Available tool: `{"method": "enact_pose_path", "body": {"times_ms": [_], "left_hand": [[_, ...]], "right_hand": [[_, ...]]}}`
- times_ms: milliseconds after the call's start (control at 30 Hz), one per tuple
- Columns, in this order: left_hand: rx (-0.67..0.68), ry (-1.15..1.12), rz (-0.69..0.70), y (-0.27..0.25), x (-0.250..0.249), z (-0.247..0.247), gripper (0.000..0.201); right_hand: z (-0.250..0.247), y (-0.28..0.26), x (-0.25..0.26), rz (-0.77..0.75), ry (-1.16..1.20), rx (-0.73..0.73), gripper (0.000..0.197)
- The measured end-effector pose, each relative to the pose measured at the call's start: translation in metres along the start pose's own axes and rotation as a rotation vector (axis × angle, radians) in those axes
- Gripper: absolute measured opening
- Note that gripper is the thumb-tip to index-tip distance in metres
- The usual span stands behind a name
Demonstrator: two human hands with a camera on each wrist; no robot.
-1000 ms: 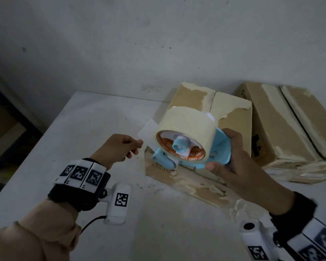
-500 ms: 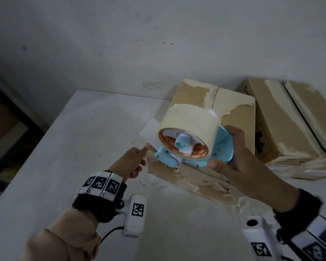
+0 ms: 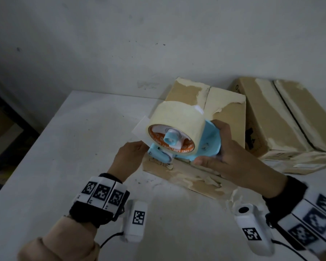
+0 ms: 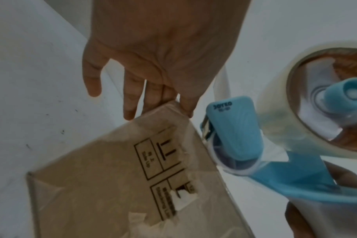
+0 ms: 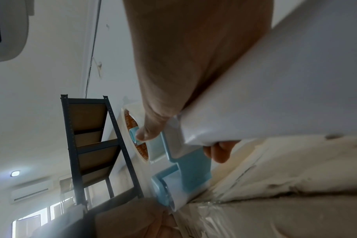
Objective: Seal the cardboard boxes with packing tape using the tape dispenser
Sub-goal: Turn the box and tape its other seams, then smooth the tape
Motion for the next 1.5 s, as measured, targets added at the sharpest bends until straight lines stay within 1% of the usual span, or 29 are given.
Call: {"method": "enact_pose_path", "body": {"times_ms": [33, 67, 100, 133, 167, 200, 233, 267, 300, 333, 433, 467, 567, 667, 700, 733, 767, 800, 833, 867, 900, 967, 1200, 1333, 1500], "left_hand": [[-0.021, -0.071, -0.023, 0.001, 0.005, 0.000, 0.033], [-0.030, -0.130, 0.009, 0.000, 0.005, -0.002, 0.045], [-0.040, -0.195, 0.074, -0.001, 0.002, -0.002, 0.056], [-0.051, -0.248, 0.120, -0.001, 0.000, -0.002, 0.060], [-0.020, -0.300, 0.074, 0.000, -0.003, -0.002, 0.051], [-0.076, -0.299, 0.058, 0.002, -0.003, -0.005, 0.040], [-0.065, -0.273, 0.018, 0.003, -0.002, -0.006, 0.032], [-0.020, -0.285, 0.011, 0.004, -0.001, -0.006, 0.031], [0.011, -0.302, 0.033, 0.007, 0.002, -0.004, 0.033], [0.010, -0.334, 0.067, 0.009, 0.004, -0.004, 0.033], [0.028, -0.353, 0.095, 0.023, 0.026, 0.005, 0.048], [0.041, -0.340, 0.095, 0.024, 0.029, 0.008, 0.051], [0.024, -0.348, 0.113, 0.024, 0.027, 0.005, 0.052], [0.002, -0.293, 0.076, 0.010, 0.012, -0.003, 0.049], [-0.015, -0.227, 0.059, 0.004, 0.003, -0.006, 0.049], [-0.066, -0.123, 0.030, 0.001, -0.001, -0.004, 0.050], [-0.151, 0.031, 0.005, -0.002, -0.005, -0.002, 0.052], [-0.232, 0.189, 0.022, -0.007, -0.013, 0.002, 0.051], [-0.275, 0.312, 0.069, -0.014, -0.024, 0.011, 0.050], [-0.273, 0.392, 0.122, -0.020, -0.033, 0.021, 0.049], [-0.238, 0.422, 0.149, -0.024, -0.039, 0.032, 0.050], [-0.163, 0.418, 0.117, -0.025, -0.044, 0.047, 0.052], [-0.163, 0.417, 0.072, -0.019, -0.040, 0.048, 0.060], [-0.166, 0.398, 0.072, -0.020, -0.041, 0.047, 0.060], [-0.165, 0.397, 0.060, -0.022, -0.043, 0.047, 0.062]], "right_hand": [[0.000, 0.001, 0.001, 0.002, -0.018, -0.002, 0.064], [0.000, 0.004, 0.003, 0.003, -0.035, -0.001, 0.064], [0.000, 0.006, 0.005, 0.004, -0.046, 0.000, 0.064], [0.001, 0.008, 0.006, 0.003, -0.053, -0.002, 0.065], [0.001, 0.009, 0.007, 0.000, -0.063, -0.007, 0.065], [0.000, 0.008, 0.006, 0.002, -0.070, -0.010, 0.065], [-0.002, 0.006, 0.005, 0.009, -0.067, -0.012, 0.064], [-0.004, 0.001, 0.004, 0.016, -0.055, -0.013, 0.063], [-0.009, -0.007, 0.000, 0.022, -0.048, -0.017, 0.063], [-0.016, -0.015, -0.003, 0.026, -0.043, -0.024, 0.066], [-0.039, -0.047, -0.015, 0.038, 0.001, -0.087, 0.083], [-0.046, -0.058, -0.019, 0.042, 0.021, -0.104, 0.083], [-0.055, -0.080, -0.028, 0.041, 0.033, -0.110, 0.066], [-0.056, -0.082, -0.031, 0.044, 0.006, -0.086, 0.063], [-0.057, -0.081, -0.033, 0.044, 0.000, -0.082, 0.064], [-0.058, -0.080, -0.034, 0.042, -0.005, -0.074, 0.064], [-0.059, -0.080, -0.035, 0.039, -0.008, -0.066, 0.065], [-0.059, -0.079, -0.035, 0.039, -0.007, -0.054, 0.066], [-0.060, -0.079, -0.035, 0.038, -0.004, -0.040, 0.067], [-0.061, -0.078, -0.035, 0.037, -0.004, -0.030, 0.067], [-0.062, -0.077, -0.036, 0.036, -0.009, -0.021, 0.067], [-0.063, -0.074, -0.035, 0.035, -0.036, -0.009, 0.069], [-0.070, -0.074, -0.038, 0.026, -0.062, 0.015, 0.070], [-0.084, -0.094, -0.045, 0.014, -0.006, -0.004, 0.066], [-0.107, -0.137, -0.064, 0.044, -0.003, -0.103, 0.066]]}}
Point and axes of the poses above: each hand's wrist, its own y-axis towards the middle knuckle, its own z-axis out of the palm, x = y × z, the point moved 3 cm from there along y, towards the middle knuckle, and after that the axes turned 1 degree about y, right-handed, at the moved point
